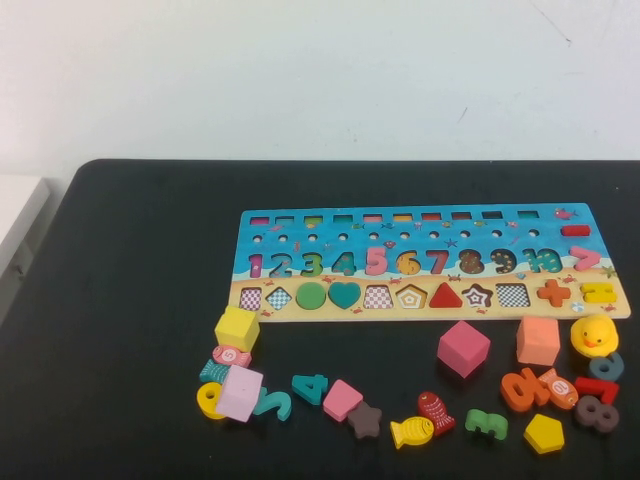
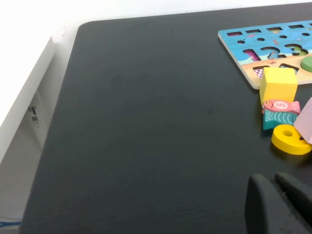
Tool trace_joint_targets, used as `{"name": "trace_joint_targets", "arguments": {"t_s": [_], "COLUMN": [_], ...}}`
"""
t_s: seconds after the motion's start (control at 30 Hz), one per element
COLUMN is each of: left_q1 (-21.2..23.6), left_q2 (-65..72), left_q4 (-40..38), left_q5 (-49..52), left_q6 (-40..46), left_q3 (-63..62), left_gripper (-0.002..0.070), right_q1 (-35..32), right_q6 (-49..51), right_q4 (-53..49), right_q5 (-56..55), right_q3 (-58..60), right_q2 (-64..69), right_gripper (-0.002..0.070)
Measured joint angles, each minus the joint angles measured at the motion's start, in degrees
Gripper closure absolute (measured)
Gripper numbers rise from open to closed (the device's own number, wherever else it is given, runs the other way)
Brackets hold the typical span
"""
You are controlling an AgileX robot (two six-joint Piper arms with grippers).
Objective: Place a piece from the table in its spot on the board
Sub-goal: Pick up the "Pentagon"
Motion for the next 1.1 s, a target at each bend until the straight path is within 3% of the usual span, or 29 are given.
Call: {"name": "trace_joint_targets", "arguments": {"t_s": [0.2,0.43,0.67,0.83,1.0,1.1], "left_q1": [0.0,0.0,0.0,0.0,0.0,0.0], "left_q2": [0.0,0.0,0.0,0.0,0.0,0.0], "left_q4": [0.0,0.0,0.0,0.0,0.0,0.0], "left_q5": [0.0,0.0,0.0,0.0,0.0,0.0], "left_q6": [0.0,-0.1,-0.1,-0.1,-0.1,-0.1], "left_q3": [0.0,0.0,0.0,0.0,0.0,0.0], "left_gripper": [0.0677,0.0677,0.0677,0.0677,0.0677,0.0677], "right_q1": [0.0,0.0,1.4,14.2,28.4,33.6], "right_q6": [-14.1,-32.2,-36.2,-32.9,-20.6,-14.1], "right_q4": [-1.4,-7.5,-16.3,-24.2,-37.9,-42.3], "right_q5": [10.4,34.2,49.4,51.1,51.2,50.8], "right_q3": [-7.4,-30.1,-48.4,-57.3,-59.4,-59.6], "right_q2": [4.2,29.1,47.4,61.0,72.4,77.6], "right_gripper": [0.0657,0.0657,0.0657,0.0657,0.0657,0.0657]}}
